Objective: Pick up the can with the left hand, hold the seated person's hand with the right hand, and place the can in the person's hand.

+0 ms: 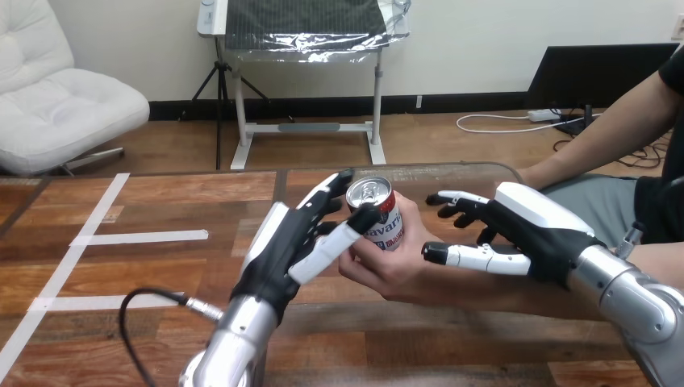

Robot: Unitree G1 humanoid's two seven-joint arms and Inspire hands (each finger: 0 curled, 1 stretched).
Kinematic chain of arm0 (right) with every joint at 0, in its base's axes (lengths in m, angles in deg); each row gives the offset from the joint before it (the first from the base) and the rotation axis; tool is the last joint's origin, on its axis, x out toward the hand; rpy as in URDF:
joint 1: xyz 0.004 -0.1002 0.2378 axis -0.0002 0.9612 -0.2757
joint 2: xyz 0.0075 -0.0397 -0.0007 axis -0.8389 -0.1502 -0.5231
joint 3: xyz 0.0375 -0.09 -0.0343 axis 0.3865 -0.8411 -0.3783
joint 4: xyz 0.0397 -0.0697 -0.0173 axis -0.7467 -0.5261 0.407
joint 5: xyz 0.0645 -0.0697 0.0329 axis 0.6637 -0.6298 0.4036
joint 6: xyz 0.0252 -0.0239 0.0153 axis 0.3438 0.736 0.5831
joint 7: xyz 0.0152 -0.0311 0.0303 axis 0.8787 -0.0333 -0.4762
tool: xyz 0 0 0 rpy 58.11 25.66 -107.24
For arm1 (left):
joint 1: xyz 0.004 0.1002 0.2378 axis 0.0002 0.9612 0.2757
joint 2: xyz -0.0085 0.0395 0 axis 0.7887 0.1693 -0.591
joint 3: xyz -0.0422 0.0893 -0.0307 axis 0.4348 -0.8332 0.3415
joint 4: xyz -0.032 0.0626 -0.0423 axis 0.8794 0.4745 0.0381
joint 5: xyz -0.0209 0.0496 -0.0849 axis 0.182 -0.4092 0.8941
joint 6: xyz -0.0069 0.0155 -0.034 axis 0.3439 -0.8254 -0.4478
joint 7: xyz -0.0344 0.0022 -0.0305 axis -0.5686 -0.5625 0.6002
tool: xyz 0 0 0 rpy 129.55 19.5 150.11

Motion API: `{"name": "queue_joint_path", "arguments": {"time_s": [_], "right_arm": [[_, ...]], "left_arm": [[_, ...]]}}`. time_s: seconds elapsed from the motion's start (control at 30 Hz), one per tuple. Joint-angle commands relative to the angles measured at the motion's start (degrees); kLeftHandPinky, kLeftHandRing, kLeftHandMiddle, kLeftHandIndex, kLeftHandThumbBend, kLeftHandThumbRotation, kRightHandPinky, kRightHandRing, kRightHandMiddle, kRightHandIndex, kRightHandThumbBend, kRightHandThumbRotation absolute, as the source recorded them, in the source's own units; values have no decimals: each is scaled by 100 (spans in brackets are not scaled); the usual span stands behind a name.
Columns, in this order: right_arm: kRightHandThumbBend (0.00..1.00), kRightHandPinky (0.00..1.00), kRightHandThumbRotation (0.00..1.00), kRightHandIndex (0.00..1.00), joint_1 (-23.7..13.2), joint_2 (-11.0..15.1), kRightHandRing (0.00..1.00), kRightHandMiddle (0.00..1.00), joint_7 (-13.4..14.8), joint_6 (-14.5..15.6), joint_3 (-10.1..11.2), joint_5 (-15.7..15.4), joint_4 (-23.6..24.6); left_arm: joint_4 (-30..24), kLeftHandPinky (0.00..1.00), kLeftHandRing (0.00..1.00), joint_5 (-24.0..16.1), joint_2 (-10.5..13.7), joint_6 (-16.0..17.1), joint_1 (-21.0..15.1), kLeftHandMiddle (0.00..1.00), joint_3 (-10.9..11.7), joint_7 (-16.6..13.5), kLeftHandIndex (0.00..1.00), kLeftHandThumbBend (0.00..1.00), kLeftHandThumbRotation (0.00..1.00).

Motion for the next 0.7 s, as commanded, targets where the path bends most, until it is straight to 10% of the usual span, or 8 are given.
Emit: {"name": "queue_joint_path", "arguments": {"time_s": [0.0,0.67], "right_arm": [[89,69,100,92,20,-250,84,88,153,22,149,190,189],[82,75,100,96,522,-702,90,95,492,-244,593,853,822]], "left_arm": [[-552,88,95,-30,16,180,65,95,95,-176,94,100,95],[-1172,98,99,402,-240,811,844,97,258,-547,96,87,100]]}}
